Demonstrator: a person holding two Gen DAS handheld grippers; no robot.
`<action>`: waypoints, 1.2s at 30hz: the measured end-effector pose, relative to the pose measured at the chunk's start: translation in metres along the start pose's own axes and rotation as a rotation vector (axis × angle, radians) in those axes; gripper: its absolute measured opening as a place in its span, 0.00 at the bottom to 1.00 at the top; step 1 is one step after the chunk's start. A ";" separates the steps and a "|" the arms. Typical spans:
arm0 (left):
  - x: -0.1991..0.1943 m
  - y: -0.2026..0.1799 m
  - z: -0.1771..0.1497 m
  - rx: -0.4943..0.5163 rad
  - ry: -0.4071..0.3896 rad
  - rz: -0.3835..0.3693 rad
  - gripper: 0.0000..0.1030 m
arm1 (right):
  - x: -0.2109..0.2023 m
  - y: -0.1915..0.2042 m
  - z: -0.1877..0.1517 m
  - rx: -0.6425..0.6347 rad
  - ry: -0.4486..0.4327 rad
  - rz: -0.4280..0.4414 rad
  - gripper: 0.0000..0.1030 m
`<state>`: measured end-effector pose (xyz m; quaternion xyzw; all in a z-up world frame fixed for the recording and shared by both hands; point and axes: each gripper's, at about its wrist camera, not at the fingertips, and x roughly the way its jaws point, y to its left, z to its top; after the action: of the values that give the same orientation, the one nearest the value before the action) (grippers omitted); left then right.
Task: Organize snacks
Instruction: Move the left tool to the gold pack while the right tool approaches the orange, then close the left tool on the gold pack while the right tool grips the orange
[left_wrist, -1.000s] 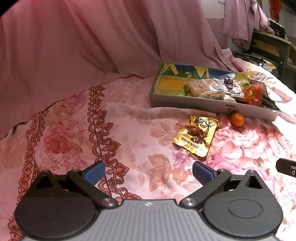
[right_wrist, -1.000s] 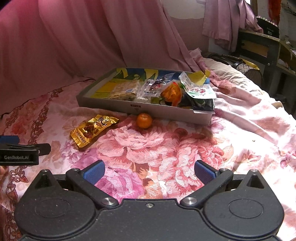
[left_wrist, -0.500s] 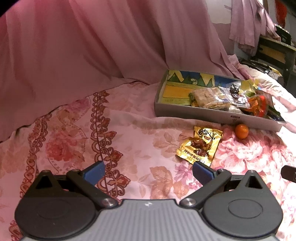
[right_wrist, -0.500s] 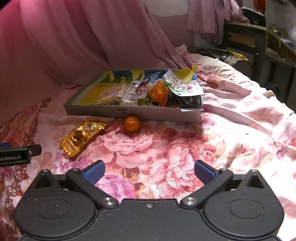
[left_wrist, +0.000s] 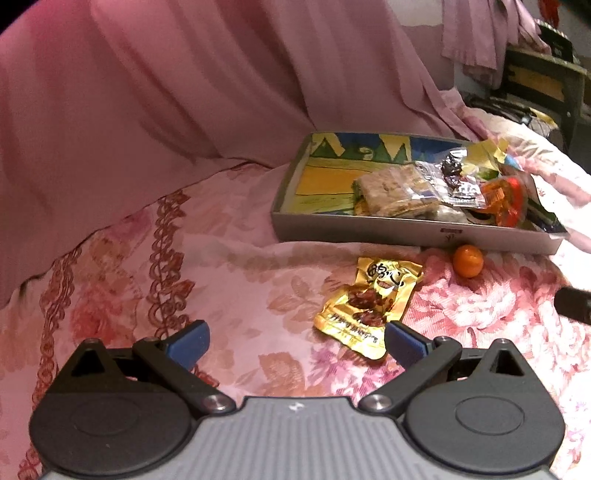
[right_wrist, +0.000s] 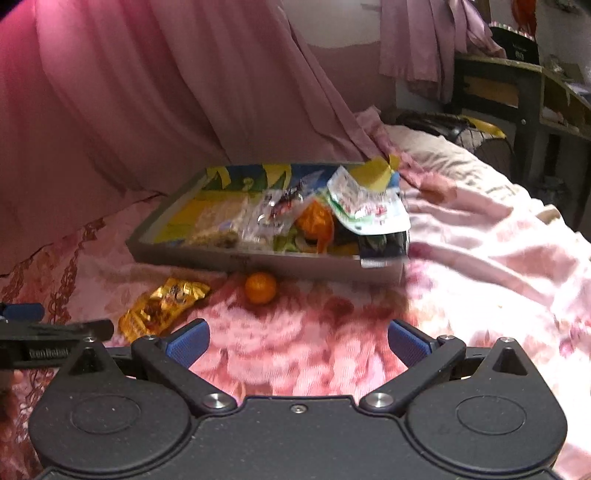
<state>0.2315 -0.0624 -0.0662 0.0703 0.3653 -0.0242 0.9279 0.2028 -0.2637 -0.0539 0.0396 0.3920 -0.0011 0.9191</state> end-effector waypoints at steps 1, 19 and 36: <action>0.003 -0.002 0.002 0.012 0.001 0.000 0.99 | 0.003 -0.001 0.002 0.000 -0.001 0.006 0.99; 0.056 -0.027 0.021 0.112 0.019 -0.008 0.99 | 0.071 -0.020 0.016 0.019 -0.016 0.133 0.99; 0.078 -0.031 0.023 0.118 0.035 -0.078 0.99 | 0.103 -0.023 0.014 0.080 0.026 0.229 0.79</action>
<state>0.3007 -0.0961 -0.1060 0.1111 0.3820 -0.0804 0.9139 0.2830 -0.2845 -0.1202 0.1208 0.3966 0.0890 0.9056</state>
